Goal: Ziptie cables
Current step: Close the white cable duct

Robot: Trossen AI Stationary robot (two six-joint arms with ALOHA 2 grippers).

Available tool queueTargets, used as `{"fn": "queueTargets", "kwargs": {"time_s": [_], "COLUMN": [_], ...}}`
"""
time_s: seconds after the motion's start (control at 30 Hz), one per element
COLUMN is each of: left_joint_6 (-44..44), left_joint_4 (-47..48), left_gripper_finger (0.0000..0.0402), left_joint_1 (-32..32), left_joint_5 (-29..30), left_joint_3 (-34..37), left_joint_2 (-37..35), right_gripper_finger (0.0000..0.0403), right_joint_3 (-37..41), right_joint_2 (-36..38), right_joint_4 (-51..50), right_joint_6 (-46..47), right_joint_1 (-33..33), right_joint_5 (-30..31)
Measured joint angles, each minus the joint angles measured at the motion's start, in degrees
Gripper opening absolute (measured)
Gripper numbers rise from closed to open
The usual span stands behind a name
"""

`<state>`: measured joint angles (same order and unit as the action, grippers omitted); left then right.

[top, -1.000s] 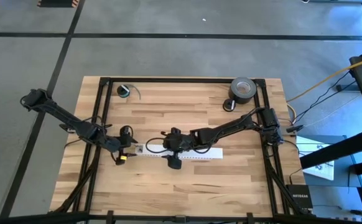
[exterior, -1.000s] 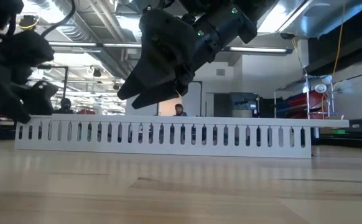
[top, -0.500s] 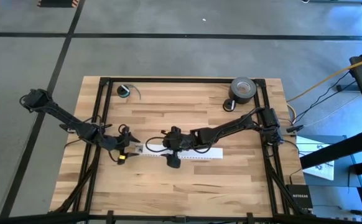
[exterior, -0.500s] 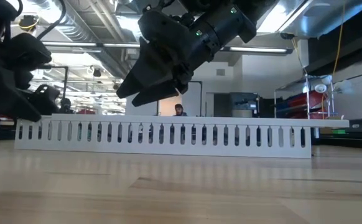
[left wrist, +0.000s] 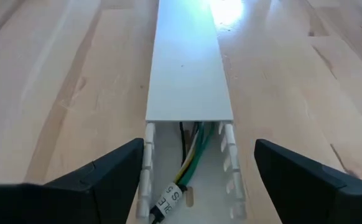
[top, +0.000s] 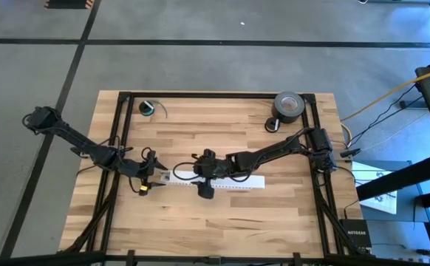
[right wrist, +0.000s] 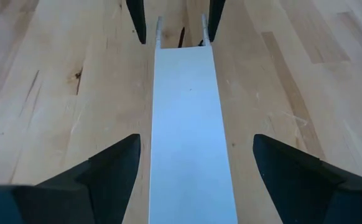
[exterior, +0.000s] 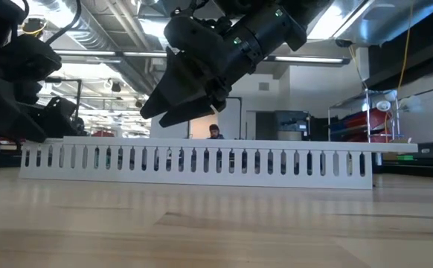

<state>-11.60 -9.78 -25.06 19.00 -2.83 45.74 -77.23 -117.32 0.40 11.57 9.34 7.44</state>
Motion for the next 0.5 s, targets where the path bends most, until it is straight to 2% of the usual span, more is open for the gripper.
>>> {"fn": "queueTargets", "kwargs": {"time_s": [0.13, 0.5], "left_joint_6": [0.16, 0.38], "left_joint_4": [-1.05, -8.48], "left_gripper_finger": [0.0292, 0.0289], "left_joint_1": [0.0, 1.55], "left_joint_5": [-0.16, -0.96], "left_joint_3": [0.0, 0.0], "left_joint_2": [0.87, 8.9], "right_gripper_finger": [0.0296, 0.0296], "right_joint_3": [-0.02, -0.02], "right_joint_2": [0.0, -0.22], "right_joint_4": [0.0, -0.01], "right_joint_6": [0.07, 1.77], "right_joint_1": [0.0, 0.0], "right_joint_5": [0.6, 1.14]}}
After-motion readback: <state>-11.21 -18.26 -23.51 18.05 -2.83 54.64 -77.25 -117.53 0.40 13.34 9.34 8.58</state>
